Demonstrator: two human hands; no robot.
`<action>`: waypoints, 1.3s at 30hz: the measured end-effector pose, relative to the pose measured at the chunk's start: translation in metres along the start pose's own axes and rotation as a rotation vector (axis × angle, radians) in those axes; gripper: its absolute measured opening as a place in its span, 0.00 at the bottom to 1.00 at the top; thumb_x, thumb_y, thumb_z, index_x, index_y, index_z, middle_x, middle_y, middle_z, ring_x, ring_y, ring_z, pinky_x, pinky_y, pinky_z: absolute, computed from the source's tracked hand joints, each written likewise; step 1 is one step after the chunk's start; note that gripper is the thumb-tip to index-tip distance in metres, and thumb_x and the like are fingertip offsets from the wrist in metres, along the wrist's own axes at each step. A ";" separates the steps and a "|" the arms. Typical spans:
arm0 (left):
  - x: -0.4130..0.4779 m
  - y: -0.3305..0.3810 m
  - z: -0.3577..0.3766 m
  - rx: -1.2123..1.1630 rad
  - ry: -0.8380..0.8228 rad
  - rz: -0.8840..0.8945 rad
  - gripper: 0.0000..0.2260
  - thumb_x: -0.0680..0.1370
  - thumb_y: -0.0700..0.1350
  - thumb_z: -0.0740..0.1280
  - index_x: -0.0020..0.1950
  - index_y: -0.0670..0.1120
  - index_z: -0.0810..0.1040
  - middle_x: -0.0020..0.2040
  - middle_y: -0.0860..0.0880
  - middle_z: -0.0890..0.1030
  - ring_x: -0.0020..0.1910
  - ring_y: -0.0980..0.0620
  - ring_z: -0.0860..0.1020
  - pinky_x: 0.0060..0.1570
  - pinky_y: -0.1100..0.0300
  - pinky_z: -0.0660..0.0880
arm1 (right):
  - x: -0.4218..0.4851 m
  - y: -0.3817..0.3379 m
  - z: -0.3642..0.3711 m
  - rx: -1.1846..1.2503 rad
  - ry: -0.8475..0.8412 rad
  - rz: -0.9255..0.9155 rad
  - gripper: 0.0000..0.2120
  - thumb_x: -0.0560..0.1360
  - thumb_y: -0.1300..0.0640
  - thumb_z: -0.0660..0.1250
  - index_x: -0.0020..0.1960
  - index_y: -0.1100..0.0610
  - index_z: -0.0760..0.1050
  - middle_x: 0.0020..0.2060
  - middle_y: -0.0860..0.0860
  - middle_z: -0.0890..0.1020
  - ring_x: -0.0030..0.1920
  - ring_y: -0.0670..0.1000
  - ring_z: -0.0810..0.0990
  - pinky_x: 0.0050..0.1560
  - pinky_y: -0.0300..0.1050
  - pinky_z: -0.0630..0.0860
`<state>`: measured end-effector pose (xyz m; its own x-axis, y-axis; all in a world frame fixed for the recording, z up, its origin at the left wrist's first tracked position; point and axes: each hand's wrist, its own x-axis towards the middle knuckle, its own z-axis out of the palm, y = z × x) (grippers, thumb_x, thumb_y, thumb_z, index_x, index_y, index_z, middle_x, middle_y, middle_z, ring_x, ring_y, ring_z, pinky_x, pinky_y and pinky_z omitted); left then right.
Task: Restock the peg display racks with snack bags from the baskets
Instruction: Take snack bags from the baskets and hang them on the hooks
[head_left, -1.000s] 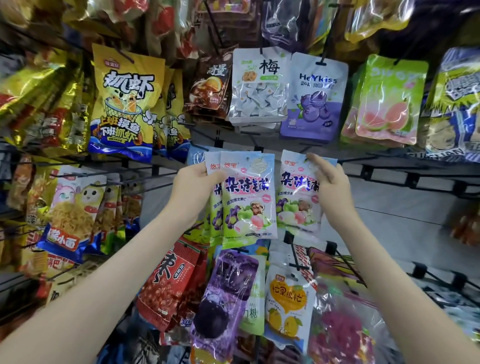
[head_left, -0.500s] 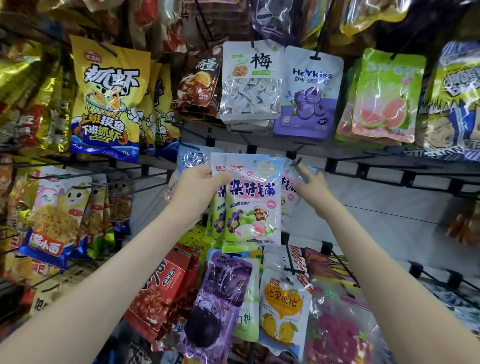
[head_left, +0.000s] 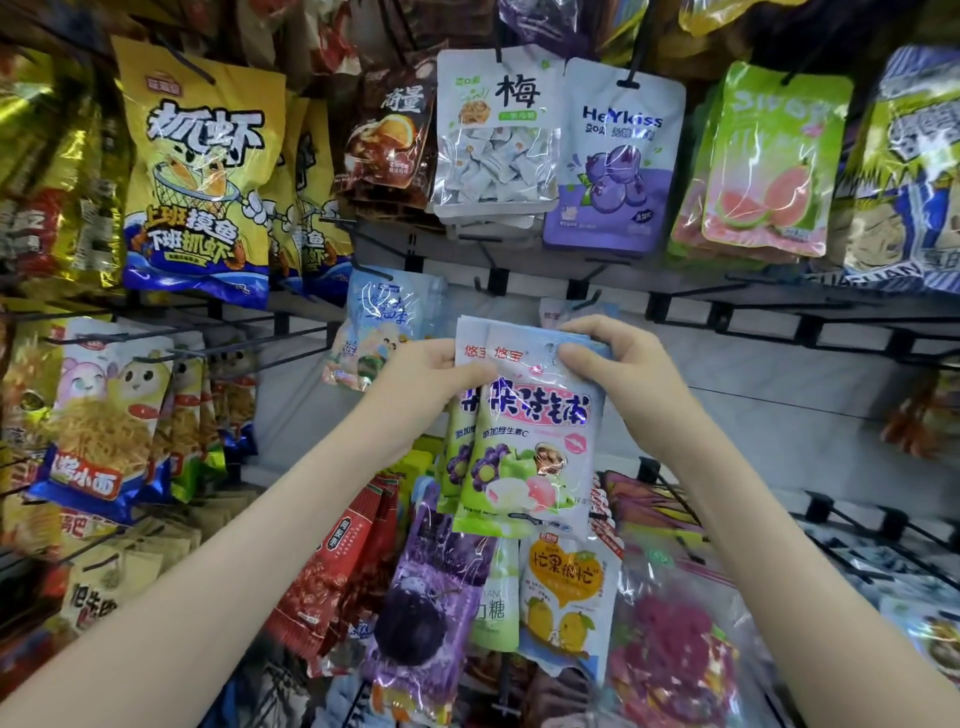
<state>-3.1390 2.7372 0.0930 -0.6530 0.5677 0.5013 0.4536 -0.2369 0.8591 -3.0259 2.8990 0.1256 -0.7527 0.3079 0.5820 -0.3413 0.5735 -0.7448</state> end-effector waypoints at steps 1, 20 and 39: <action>-0.003 -0.001 0.001 -0.006 -0.003 0.007 0.06 0.78 0.41 0.66 0.46 0.49 0.82 0.44 0.52 0.86 0.43 0.56 0.83 0.46 0.63 0.79 | -0.001 0.000 0.000 -0.012 0.020 -0.003 0.06 0.76 0.62 0.67 0.45 0.52 0.79 0.41 0.53 0.82 0.36 0.48 0.81 0.39 0.42 0.79; -0.056 -0.025 0.004 0.061 0.098 -0.033 0.11 0.83 0.49 0.57 0.59 0.46 0.74 0.55 0.43 0.81 0.53 0.47 0.80 0.56 0.46 0.76 | -0.028 0.010 0.055 -0.138 0.049 -0.012 0.14 0.66 0.45 0.72 0.39 0.50 0.70 0.37 0.49 0.75 0.41 0.56 0.76 0.40 0.53 0.73; -0.066 -0.036 -0.005 -0.100 0.207 -0.066 0.13 0.74 0.52 0.67 0.50 0.43 0.81 0.46 0.45 0.85 0.49 0.41 0.83 0.52 0.37 0.77 | -0.048 0.004 0.056 -0.159 -0.025 -0.003 0.07 0.76 0.63 0.67 0.50 0.53 0.79 0.43 0.44 0.80 0.44 0.49 0.79 0.47 0.48 0.78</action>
<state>-3.1152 2.7037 0.0295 -0.7945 0.4128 0.4453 0.3502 -0.2875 0.8914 -3.0226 2.8444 0.0766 -0.7662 0.2883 0.5743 -0.2512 0.6882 -0.6807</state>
